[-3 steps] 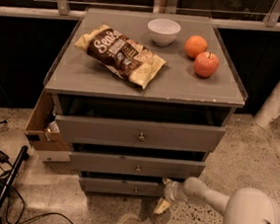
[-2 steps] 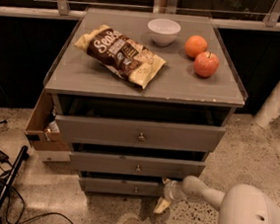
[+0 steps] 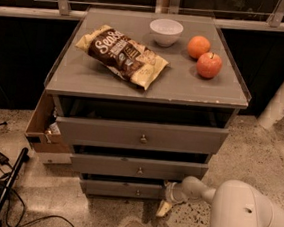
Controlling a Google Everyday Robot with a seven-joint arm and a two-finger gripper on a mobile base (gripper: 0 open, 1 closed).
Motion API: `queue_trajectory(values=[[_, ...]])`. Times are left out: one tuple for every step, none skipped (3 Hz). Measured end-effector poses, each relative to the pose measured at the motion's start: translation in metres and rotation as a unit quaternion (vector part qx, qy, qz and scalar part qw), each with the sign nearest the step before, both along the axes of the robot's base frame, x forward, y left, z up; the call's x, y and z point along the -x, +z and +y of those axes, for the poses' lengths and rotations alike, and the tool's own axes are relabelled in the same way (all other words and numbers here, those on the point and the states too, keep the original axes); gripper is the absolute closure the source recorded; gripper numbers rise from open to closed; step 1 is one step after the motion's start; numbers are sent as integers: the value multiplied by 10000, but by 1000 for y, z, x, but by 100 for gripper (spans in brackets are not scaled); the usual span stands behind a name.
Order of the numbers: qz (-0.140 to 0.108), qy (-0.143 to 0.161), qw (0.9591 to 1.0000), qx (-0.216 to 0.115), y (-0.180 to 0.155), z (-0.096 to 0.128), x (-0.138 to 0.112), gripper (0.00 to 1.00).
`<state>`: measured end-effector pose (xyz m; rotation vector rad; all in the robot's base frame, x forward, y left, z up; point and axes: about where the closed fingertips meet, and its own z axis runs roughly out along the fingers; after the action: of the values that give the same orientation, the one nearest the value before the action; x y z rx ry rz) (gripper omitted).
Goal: Open bottom drawer
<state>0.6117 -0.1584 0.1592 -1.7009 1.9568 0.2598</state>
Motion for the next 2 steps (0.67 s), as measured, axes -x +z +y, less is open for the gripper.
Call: queue_trajectory(values=[[30,0,10000,12,-1,0,2,0],[211,-10,9998,57,-4,-1,8,0]])
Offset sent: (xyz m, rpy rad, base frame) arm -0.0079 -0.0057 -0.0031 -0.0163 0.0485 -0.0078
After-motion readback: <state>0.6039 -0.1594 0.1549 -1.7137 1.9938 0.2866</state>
